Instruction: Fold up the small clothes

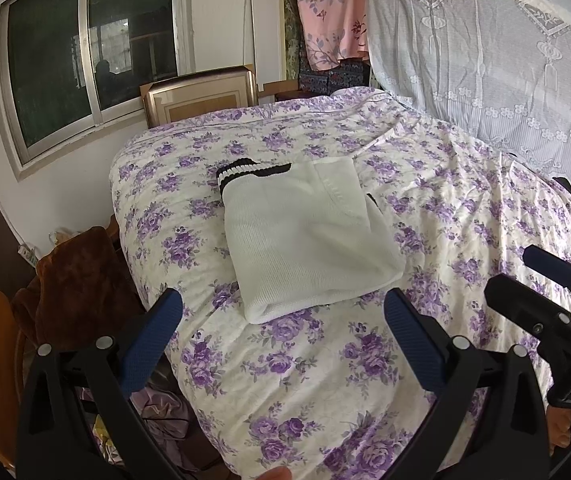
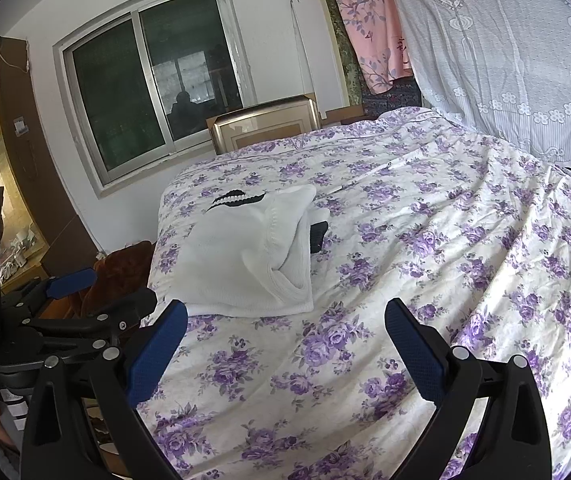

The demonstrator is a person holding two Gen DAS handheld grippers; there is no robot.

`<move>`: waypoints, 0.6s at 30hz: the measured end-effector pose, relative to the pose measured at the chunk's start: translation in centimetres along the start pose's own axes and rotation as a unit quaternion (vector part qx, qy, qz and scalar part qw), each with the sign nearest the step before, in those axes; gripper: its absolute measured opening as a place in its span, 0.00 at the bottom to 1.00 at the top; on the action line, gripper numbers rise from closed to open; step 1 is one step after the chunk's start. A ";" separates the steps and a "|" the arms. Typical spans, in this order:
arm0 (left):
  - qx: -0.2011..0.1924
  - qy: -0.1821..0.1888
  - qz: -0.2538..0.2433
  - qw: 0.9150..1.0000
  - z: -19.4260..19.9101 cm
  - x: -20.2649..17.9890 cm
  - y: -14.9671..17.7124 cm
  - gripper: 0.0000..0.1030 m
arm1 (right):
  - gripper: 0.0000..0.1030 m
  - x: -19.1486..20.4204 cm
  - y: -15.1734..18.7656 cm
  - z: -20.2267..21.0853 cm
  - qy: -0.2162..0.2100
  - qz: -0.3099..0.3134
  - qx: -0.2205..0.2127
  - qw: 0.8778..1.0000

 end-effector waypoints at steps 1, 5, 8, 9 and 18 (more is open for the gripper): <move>0.000 0.000 0.000 1.000 0.0 0.0 0.0 0.95 | 0.97 0.0 0.0 0.0 0.000 0.000 0.000 1.000; 0.000 -0.001 0.000 1.000 0.0 0.0 0.0 0.95 | 0.97 0.0 0.0 0.0 0.000 0.000 0.000 1.000; 0.001 0.000 0.000 1.000 0.0 0.0 0.0 0.95 | 0.97 0.0 0.0 0.0 0.000 0.000 0.001 1.000; 0.001 0.000 0.000 1.000 0.0 0.0 0.1 0.95 | 0.97 0.0 0.0 0.0 0.000 0.000 0.001 1.000; 0.003 0.001 0.001 1.000 -0.1 0.0 0.3 0.95 | 0.97 0.0 0.0 0.0 0.000 0.000 0.001 1.000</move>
Point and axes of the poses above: each gripper's, at about its wrist camera, not at the fingertips, and z roughly against the way its jaws point, x to its left, y to its underside, the point moved 8 cm from there along -z, roughly the way its jaws point
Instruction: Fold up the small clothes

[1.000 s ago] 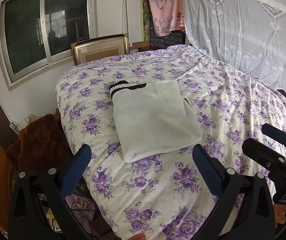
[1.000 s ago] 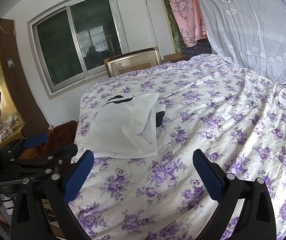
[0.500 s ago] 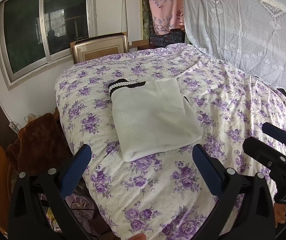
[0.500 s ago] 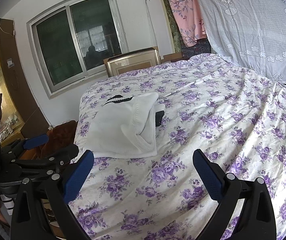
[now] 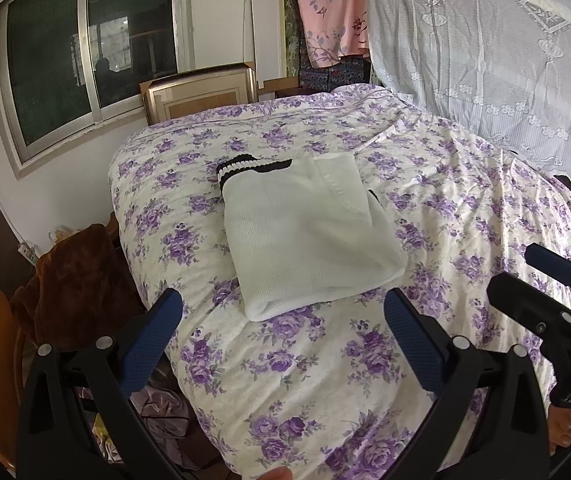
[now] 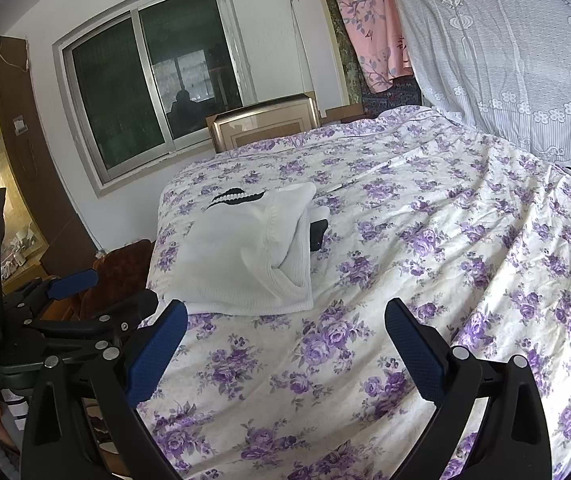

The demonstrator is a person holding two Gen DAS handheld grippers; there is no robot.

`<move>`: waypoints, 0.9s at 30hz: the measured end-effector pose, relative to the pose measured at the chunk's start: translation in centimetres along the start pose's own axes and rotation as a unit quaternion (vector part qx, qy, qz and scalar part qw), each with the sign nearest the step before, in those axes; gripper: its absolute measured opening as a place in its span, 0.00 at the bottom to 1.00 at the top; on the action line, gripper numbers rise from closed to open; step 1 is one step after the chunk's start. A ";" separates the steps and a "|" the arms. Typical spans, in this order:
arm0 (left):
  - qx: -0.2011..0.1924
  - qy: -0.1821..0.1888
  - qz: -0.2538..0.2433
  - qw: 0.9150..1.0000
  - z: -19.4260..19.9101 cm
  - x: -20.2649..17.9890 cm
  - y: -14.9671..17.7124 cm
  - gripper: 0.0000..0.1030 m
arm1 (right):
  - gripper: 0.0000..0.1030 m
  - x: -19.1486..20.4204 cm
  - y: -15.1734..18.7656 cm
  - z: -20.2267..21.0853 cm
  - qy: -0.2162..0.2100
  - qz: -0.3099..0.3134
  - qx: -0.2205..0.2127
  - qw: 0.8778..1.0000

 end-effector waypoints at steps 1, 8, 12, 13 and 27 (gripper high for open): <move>-0.001 -0.001 -0.001 1.000 0.0 0.0 -0.1 0.95 | 0.97 0.0 0.0 0.0 0.000 0.000 0.000 1.000; 0.001 -0.001 -0.003 1.000 0.1 -0.2 0.8 0.95 | 0.97 0.0 0.0 0.0 0.000 0.000 0.000 1.000; 0.002 -0.001 -0.002 1.000 0.1 -0.2 0.8 0.95 | 0.97 0.0 0.0 0.0 0.000 0.000 0.000 1.000; 0.002 -0.001 -0.002 1.000 0.1 -0.2 0.7 0.95 | 0.97 0.0 0.0 0.0 0.000 0.000 0.000 1.000; 0.002 0.000 -0.007 1.000 -0.6 -0.1 0.5 0.95 | 0.97 0.0 0.0 0.1 -0.001 0.000 0.000 1.000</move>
Point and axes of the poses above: each gripper's, at about its wrist camera, not at the fingertips, and z roughly against the way its jaws point, x to its left, y to its underside, the point moved 8 cm from there along -z, roughly the way its jaws point
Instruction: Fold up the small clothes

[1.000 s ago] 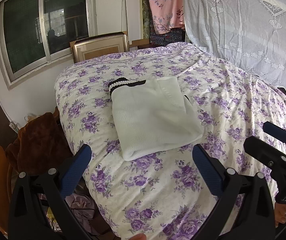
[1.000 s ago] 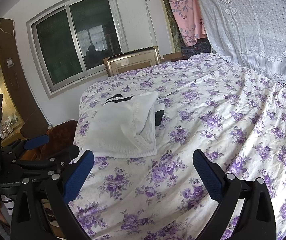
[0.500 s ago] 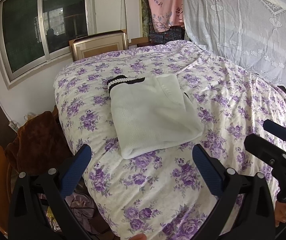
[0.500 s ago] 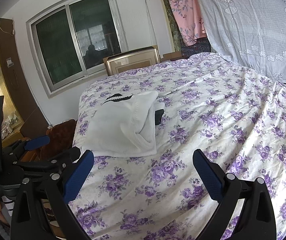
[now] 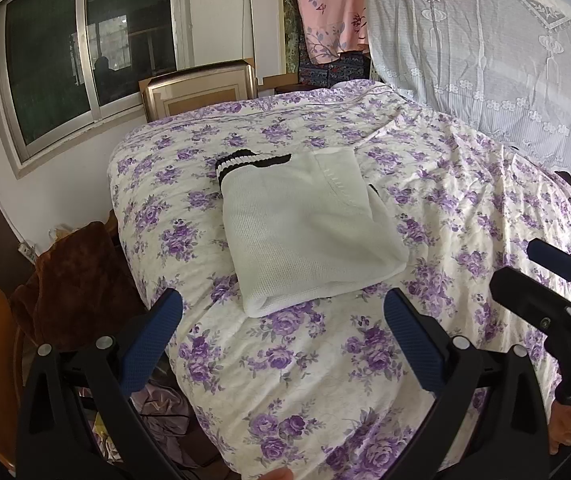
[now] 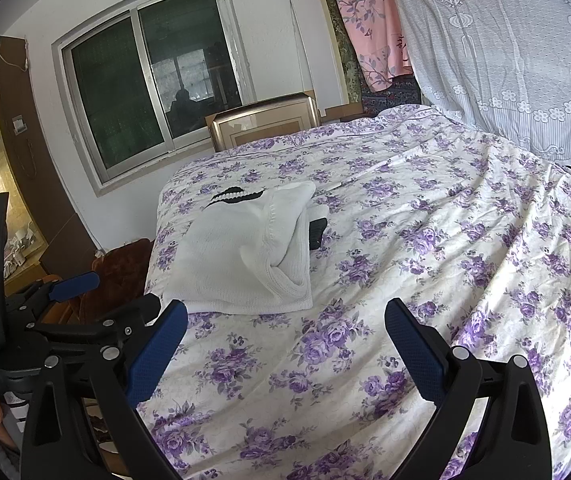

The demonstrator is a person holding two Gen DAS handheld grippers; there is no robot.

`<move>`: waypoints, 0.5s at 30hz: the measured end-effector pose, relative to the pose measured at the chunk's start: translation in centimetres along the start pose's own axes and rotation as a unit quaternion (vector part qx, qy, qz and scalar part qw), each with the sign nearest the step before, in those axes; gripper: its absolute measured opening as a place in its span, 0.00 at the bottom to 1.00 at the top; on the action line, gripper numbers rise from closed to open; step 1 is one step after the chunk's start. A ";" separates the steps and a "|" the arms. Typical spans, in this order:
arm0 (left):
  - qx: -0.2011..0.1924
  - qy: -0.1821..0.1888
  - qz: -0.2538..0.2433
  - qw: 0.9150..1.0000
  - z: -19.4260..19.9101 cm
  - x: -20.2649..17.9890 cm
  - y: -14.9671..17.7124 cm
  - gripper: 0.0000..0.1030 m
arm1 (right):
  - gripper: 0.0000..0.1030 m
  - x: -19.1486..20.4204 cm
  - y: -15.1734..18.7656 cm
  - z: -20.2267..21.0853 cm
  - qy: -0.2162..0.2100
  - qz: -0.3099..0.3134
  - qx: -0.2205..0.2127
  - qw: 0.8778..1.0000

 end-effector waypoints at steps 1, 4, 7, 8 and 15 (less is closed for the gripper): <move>0.000 0.000 0.000 1.000 0.0 0.0 0.0 0.95 | 0.97 0.0 0.0 0.0 0.000 0.000 0.000 1.000; 0.000 0.000 -0.001 1.000 -0.1 0.1 0.2 0.95 | 0.97 0.0 0.0 0.0 0.000 0.000 0.000 1.000; 0.001 0.001 -0.001 1.000 -0.2 0.1 0.1 0.95 | 0.97 0.0 0.0 0.0 0.000 0.000 0.000 1.000; 0.001 0.001 -0.001 1.000 -0.2 0.1 0.1 0.95 | 0.97 0.0 0.0 0.0 0.000 0.000 0.000 1.000; 0.001 0.001 -0.002 1.000 -0.3 0.1 0.0 0.95 | 0.97 0.0 0.0 0.0 0.000 0.000 0.001 1.000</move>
Point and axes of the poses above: each gripper's, at about its wrist camera, not at the fingertips, and z roughly against the way its jaws point, x to its left, y to its underside, the point moved 8 cm from there along -z, roughly the way its jaws point
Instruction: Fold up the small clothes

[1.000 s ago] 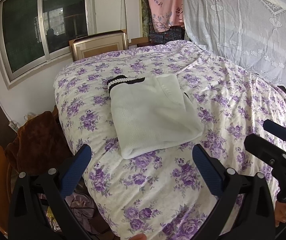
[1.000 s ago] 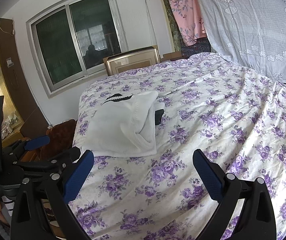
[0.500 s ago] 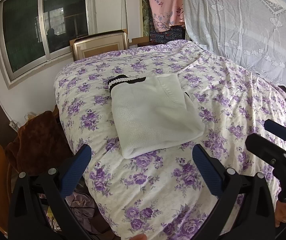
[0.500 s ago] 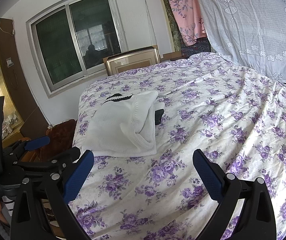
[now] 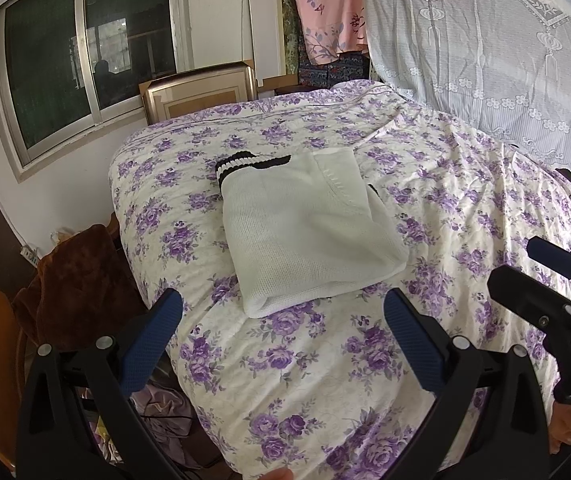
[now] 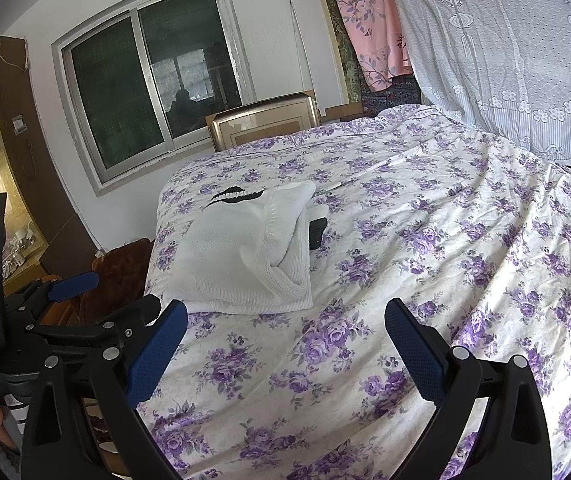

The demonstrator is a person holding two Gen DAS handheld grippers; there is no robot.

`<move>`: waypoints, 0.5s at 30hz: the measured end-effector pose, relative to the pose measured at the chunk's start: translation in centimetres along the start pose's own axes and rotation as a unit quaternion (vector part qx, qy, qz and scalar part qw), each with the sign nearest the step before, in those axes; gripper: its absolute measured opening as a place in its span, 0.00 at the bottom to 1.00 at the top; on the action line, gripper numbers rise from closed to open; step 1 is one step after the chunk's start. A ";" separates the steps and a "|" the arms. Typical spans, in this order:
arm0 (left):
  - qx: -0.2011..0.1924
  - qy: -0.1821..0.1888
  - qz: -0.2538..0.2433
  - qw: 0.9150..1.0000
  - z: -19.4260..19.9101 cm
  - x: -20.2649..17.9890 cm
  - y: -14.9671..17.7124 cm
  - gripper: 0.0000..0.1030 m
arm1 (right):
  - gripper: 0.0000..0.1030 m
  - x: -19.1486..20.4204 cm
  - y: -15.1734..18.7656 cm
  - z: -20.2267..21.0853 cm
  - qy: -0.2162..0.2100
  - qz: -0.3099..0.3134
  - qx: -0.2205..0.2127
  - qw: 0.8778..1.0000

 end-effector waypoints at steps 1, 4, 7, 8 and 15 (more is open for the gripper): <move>0.000 0.000 0.000 1.000 -0.1 0.0 -0.2 0.95 | 0.97 0.0 0.0 0.0 0.000 0.000 0.000 1.000; -0.001 0.000 0.000 1.000 -0.1 0.1 -0.2 0.95 | 0.97 0.0 0.0 0.0 0.000 0.000 0.000 1.000; 0.000 0.002 -0.001 1.000 -0.3 0.1 -0.4 0.95 | 0.97 0.0 0.0 0.0 0.000 0.000 0.000 1.000; 0.000 0.002 -0.001 1.000 -0.2 0.1 -0.3 0.95 | 0.97 0.0 0.0 0.0 -0.001 -0.001 0.000 1.000; -0.027 -0.022 -0.017 0.999 0.7 0.5 -0.9 0.95 | 0.97 0.0 0.0 0.0 0.000 -0.002 -0.001 1.000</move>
Point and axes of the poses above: each gripper's, at about its wrist camera, not at the fingertips, and z roughly against the way its jaws point, x to its left, y to its underside, the point moved 8 cm from there along -z, roughly the way its jaws point
